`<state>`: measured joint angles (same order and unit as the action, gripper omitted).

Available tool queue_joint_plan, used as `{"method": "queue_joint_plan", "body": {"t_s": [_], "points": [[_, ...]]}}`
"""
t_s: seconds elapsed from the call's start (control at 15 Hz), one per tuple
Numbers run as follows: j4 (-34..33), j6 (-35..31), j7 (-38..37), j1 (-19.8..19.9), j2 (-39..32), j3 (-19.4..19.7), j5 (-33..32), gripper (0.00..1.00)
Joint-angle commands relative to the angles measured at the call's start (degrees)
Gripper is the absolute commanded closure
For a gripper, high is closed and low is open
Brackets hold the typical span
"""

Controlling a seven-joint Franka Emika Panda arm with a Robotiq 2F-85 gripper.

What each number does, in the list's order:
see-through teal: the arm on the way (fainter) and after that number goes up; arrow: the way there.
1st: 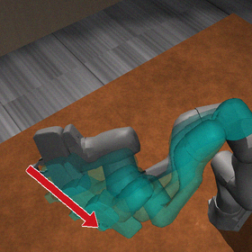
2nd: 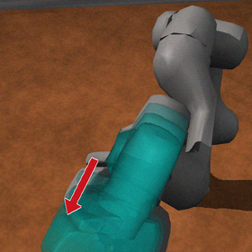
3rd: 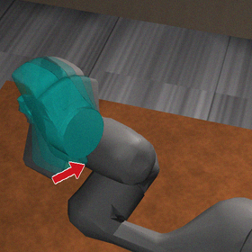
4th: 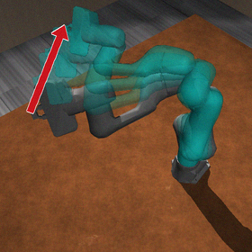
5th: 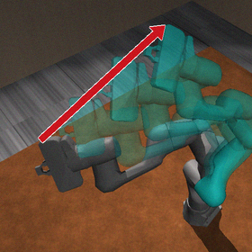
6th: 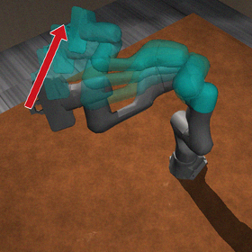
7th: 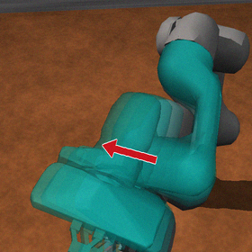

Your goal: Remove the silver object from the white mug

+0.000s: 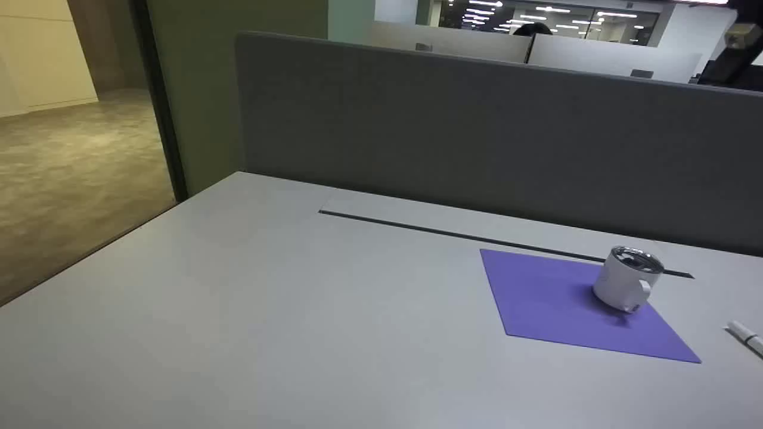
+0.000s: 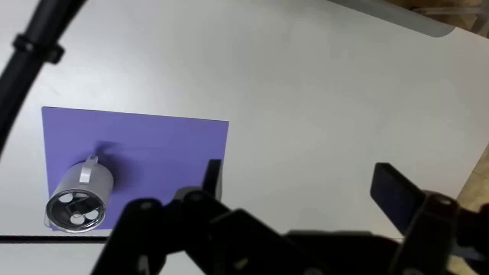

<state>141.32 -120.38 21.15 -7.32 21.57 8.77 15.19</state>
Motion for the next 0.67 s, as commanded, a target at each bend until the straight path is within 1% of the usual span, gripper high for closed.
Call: {"method": "queue_joint_plan", "body": {"t_s": [0.0,0.53,0.6], "points": [[-0.12,0.18,0.38,1.33,-0.12,-1.24,0.50,0.00],[-0.13,0.10,0.43,1.33,-0.10,-1.24,0.49,0.00],[-0.24,-1.51,1.39,1.40,-0.62,-1.44,-0.12,0.00]]}}
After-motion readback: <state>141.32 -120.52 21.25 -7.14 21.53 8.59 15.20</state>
